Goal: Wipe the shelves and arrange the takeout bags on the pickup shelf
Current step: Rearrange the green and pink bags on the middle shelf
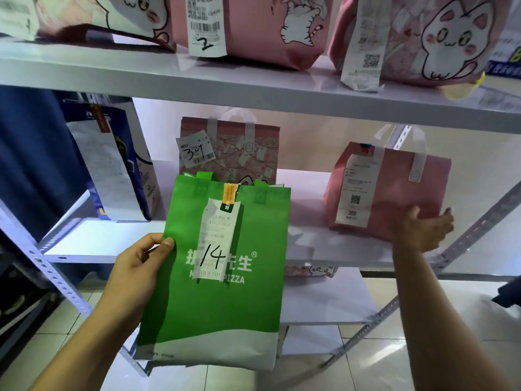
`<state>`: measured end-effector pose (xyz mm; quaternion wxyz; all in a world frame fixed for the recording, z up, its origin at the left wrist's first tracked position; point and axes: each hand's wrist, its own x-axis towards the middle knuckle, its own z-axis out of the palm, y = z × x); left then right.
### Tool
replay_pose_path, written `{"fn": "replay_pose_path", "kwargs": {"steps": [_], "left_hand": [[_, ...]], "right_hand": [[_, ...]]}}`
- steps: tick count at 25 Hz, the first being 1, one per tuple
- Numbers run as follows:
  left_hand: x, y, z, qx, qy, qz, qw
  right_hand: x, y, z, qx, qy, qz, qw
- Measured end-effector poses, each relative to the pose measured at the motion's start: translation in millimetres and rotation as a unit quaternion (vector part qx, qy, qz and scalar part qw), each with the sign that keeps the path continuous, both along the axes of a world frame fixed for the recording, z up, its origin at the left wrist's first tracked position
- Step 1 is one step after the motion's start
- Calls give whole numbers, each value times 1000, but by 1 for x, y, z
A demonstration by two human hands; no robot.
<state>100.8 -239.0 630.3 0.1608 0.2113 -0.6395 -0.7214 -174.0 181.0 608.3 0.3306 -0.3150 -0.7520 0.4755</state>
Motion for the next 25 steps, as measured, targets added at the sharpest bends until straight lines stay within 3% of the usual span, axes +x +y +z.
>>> {"fn": "replay_pose_path", "kwargs": {"steps": [5, 14, 25], "left_hand": [[1, -3, 11, 2, 16, 10, 1000], [4, -15, 10, 0, 23, 17, 1000], [22, -12, -20, -24, 30, -30, 999]], "right_hand": [[-24, 33, 1, -27, -65, 22, 997], [17, 13, -12, -56, 42, 72, 995], [158, 16, -15, -90, 111, 71, 987]]}}
